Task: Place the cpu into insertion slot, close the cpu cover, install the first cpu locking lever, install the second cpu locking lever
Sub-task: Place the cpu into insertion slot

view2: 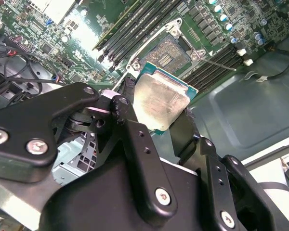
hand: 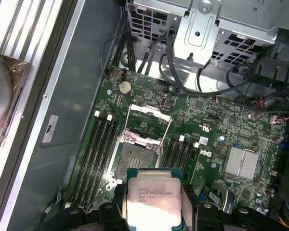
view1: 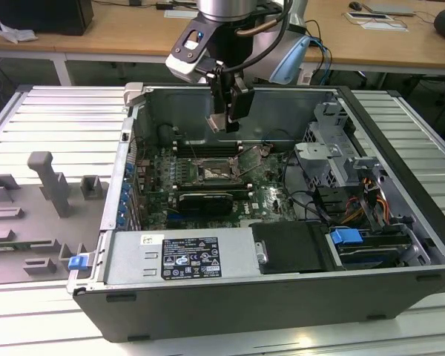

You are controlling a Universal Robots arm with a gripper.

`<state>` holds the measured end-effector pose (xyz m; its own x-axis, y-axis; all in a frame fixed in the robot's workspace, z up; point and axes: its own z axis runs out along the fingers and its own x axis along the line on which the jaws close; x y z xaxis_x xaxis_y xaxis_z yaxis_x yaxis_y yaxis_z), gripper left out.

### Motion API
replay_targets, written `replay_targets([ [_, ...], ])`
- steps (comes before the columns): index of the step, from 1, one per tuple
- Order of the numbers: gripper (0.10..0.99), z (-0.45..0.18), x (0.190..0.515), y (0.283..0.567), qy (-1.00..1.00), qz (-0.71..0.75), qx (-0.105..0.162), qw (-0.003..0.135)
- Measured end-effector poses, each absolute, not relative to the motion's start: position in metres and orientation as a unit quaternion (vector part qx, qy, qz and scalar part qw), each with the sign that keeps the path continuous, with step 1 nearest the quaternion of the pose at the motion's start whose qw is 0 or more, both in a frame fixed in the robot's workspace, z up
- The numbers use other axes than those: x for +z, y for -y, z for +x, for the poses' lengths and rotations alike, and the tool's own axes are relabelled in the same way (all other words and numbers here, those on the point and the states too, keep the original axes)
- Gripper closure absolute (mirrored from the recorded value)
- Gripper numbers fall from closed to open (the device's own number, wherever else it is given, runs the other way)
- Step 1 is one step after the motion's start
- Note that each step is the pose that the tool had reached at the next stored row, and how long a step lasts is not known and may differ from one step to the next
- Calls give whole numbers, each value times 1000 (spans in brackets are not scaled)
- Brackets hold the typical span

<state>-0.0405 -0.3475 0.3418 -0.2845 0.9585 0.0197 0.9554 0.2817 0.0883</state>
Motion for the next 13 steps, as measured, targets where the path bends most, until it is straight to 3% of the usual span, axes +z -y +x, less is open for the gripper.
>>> replay_targets([
  [13, 549, -41, 340, 348, -800, 598, 41, 19],
])
